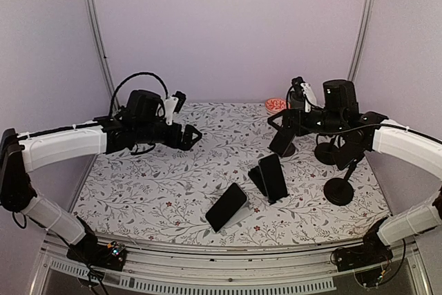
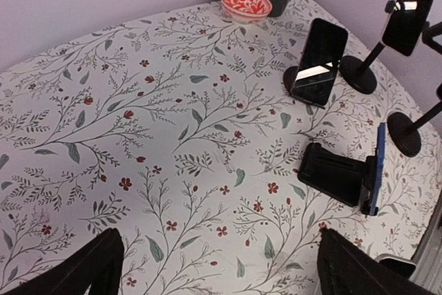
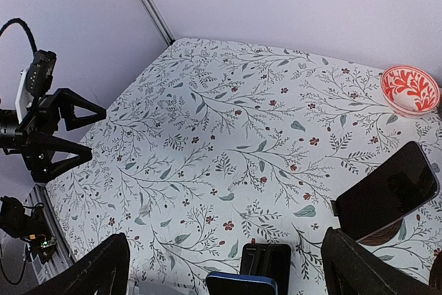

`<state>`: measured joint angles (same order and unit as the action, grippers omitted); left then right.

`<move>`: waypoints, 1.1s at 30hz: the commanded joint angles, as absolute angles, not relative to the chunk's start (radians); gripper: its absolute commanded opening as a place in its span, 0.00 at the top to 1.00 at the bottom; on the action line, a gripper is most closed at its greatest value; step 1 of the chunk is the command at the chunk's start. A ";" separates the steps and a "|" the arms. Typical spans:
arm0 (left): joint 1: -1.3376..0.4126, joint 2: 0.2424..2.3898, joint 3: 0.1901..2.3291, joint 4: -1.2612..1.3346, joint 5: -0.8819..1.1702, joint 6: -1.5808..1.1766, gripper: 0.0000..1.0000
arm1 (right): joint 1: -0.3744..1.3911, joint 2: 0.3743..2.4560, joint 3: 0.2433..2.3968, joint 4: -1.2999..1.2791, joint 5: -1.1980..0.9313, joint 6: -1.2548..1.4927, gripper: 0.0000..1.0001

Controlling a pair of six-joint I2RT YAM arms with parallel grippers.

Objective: Remove the phone from the phone stand

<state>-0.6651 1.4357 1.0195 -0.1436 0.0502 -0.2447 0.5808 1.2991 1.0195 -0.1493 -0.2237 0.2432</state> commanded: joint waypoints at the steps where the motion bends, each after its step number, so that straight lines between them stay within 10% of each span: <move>1: -0.682 1.386 1.000 -0.126 0.138 -0.177 0.01 | 0.572 1.262 1.006 -0.107 -0.258 0.212 0.01; 33: -1.154 1.380 0.660 0.136 0.012 -0.191 0.01 | 0.572 1.131 0.905 -0.036 -0.340 0.161 0.01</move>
